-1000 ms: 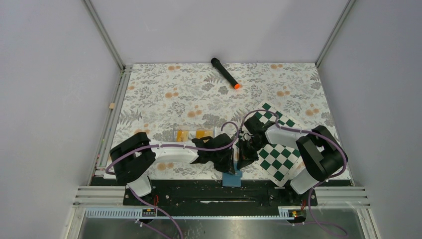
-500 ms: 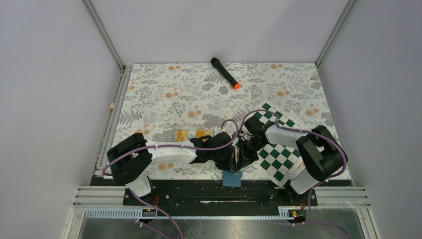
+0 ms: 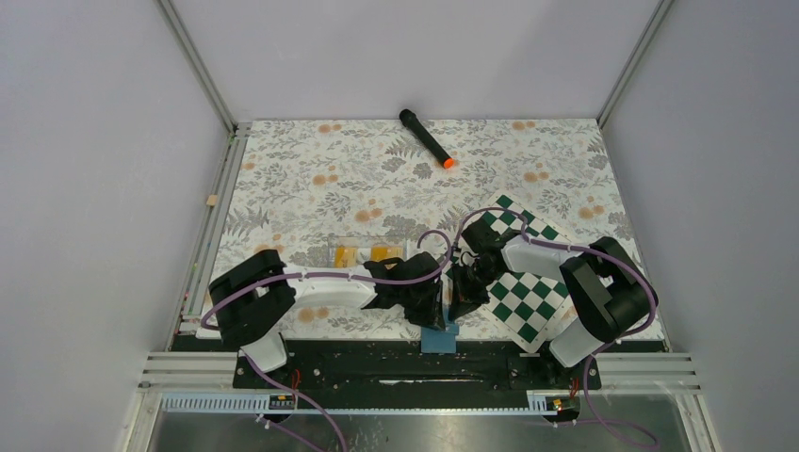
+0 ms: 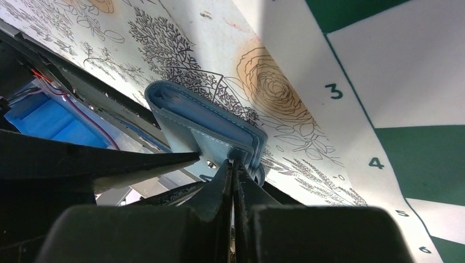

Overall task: Put the credit cards into the card holder
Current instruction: Close the card holder at the center of the board.

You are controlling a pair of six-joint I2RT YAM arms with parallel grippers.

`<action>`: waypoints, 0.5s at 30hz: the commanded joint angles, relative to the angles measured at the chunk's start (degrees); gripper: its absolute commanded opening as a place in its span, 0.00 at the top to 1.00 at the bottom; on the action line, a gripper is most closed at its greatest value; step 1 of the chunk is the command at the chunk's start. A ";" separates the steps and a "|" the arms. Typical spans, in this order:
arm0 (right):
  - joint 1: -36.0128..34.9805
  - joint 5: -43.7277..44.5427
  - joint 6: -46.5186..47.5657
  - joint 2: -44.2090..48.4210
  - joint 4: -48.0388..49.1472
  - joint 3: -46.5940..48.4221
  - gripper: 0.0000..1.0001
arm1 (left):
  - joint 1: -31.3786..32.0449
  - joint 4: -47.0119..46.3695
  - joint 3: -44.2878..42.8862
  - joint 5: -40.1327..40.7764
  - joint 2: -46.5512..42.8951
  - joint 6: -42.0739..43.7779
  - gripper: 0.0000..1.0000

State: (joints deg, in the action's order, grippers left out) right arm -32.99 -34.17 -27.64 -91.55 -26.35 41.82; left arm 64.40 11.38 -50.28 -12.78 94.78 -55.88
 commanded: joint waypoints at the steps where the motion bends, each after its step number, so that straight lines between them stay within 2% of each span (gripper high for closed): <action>1: -0.84 2.75 1.62 -1.36 -1.56 -0.25 1.00 | -0.08 -3.00 -1.97 -1.37 0.56 -0.39 0.77; 15: -1.34 2.69 1.54 -1.74 -1.59 -0.08 1.00 | -0.07 -5.16 -1.88 -2.14 0.22 -0.78 0.78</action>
State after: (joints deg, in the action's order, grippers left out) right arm -33.04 -34.17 -27.64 -91.66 -26.41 41.89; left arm 64.40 8.97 -50.28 -13.78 95.00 -56.01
